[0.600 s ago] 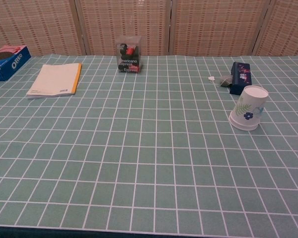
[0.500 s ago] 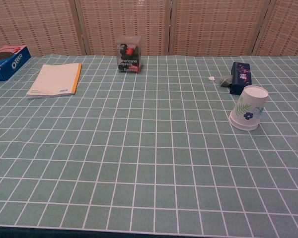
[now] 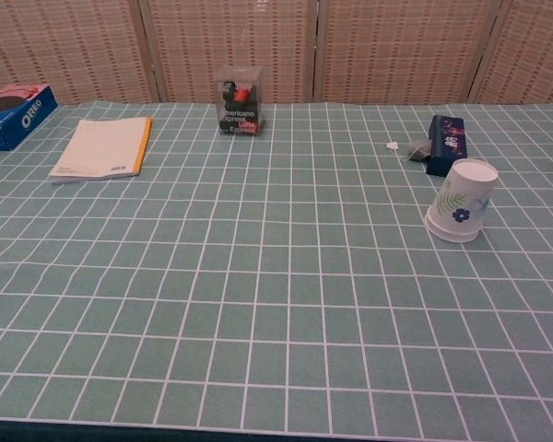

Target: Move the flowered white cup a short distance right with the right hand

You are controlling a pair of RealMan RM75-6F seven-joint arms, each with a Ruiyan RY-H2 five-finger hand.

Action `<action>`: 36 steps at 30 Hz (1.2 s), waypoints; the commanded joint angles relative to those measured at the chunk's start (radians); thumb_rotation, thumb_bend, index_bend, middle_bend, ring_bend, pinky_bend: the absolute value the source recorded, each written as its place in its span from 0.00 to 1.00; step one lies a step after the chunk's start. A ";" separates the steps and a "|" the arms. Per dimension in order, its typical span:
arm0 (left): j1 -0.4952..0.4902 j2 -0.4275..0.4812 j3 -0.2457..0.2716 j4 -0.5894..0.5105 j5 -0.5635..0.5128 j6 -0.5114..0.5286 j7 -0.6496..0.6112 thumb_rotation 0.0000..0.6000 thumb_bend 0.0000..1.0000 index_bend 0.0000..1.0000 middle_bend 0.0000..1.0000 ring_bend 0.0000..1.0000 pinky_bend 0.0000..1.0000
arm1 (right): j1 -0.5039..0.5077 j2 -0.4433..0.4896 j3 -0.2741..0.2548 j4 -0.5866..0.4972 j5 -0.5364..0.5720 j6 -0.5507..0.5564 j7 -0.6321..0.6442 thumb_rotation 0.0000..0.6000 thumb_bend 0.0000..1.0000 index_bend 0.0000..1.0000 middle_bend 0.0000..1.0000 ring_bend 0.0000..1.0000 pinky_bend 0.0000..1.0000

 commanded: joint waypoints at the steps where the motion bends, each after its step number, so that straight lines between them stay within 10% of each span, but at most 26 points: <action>1: -0.001 0.001 -0.003 0.001 -0.008 -0.004 -0.003 1.00 0.49 0.00 0.00 0.00 0.00 | 0.061 0.049 0.017 -0.038 0.007 -0.092 0.059 1.00 0.28 0.00 0.00 0.00 0.00; 16: -0.004 0.007 -0.007 0.010 -0.018 -0.013 -0.032 1.00 0.50 0.00 0.00 0.00 0.00 | 0.331 0.184 0.102 -0.153 0.188 -0.526 0.140 1.00 0.25 0.01 0.00 0.00 0.00; 36: -0.001 0.011 -0.008 0.013 -0.018 -0.007 -0.047 1.00 0.50 0.00 0.00 0.00 0.00 | 0.495 0.186 0.050 -0.195 0.507 -0.680 -0.138 1.00 0.26 0.09 0.00 0.00 0.00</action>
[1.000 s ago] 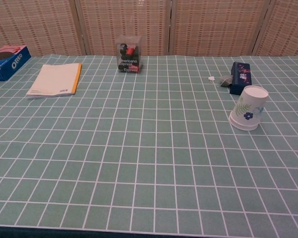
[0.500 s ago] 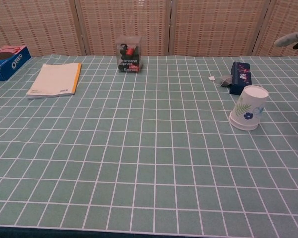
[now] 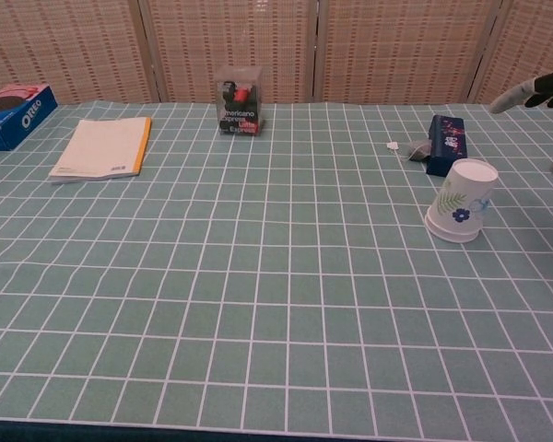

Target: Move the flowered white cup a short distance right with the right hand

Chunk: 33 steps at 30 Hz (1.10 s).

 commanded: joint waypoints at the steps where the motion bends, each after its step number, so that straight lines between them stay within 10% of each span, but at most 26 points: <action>1: 0.000 0.001 0.000 -0.001 0.000 0.001 -0.001 1.00 0.50 0.00 0.00 0.00 0.00 | 0.024 -0.022 -0.019 0.014 0.035 -0.008 -0.033 1.00 0.26 0.09 0.00 0.00 0.00; 33: 0.008 0.011 0.004 -0.010 0.015 0.019 -0.016 1.00 0.50 0.00 0.00 0.00 0.00 | 0.095 -0.148 -0.064 0.112 0.122 0.012 -0.085 1.00 0.27 0.09 0.00 0.00 0.00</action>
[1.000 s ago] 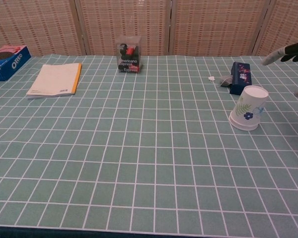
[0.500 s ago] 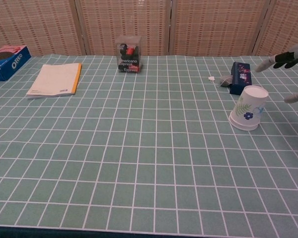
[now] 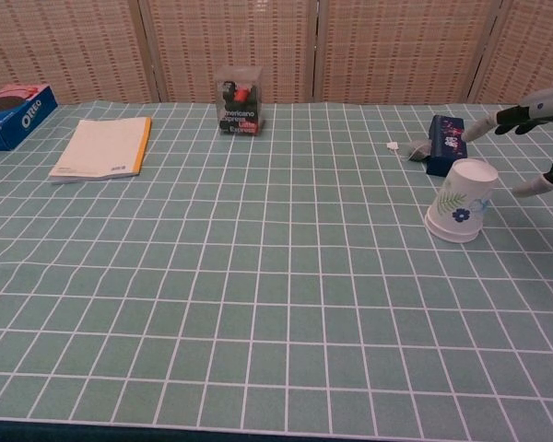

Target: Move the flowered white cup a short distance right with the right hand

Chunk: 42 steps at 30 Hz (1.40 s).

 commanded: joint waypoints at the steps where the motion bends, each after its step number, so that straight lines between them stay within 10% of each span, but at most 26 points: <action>1: 0.000 0.000 0.000 0.000 0.000 0.001 0.000 1.00 0.50 0.00 0.00 0.00 0.00 | 0.004 -0.008 -0.003 0.009 0.001 -0.001 0.000 1.00 0.27 0.09 0.00 0.00 0.00; 42: 0.012 0.002 0.006 0.000 0.028 0.031 -0.007 1.00 0.50 0.00 0.00 0.00 0.00 | 0.010 -0.115 0.005 0.080 0.009 0.091 -0.021 1.00 0.39 0.32 0.00 0.00 0.00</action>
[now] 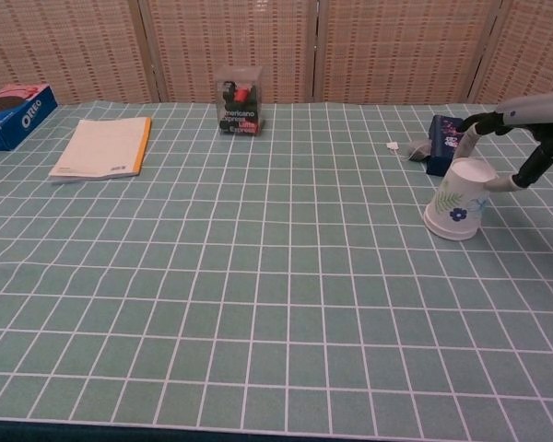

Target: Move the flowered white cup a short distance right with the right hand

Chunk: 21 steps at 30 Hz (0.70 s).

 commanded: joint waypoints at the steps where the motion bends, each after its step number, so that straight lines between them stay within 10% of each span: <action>1: 0.000 -0.001 0.000 0.000 0.000 -0.001 0.002 1.00 0.50 0.00 0.00 0.00 0.00 | -0.008 0.005 0.010 -0.012 -0.010 0.020 0.007 1.00 0.40 0.33 0.00 0.00 0.00; 21: -0.006 -0.004 -0.002 0.003 -0.008 -0.014 0.009 1.00 0.50 0.00 0.00 0.00 0.00 | -0.047 0.123 0.046 -0.153 -0.070 0.070 0.042 1.00 0.40 0.33 0.00 0.00 0.00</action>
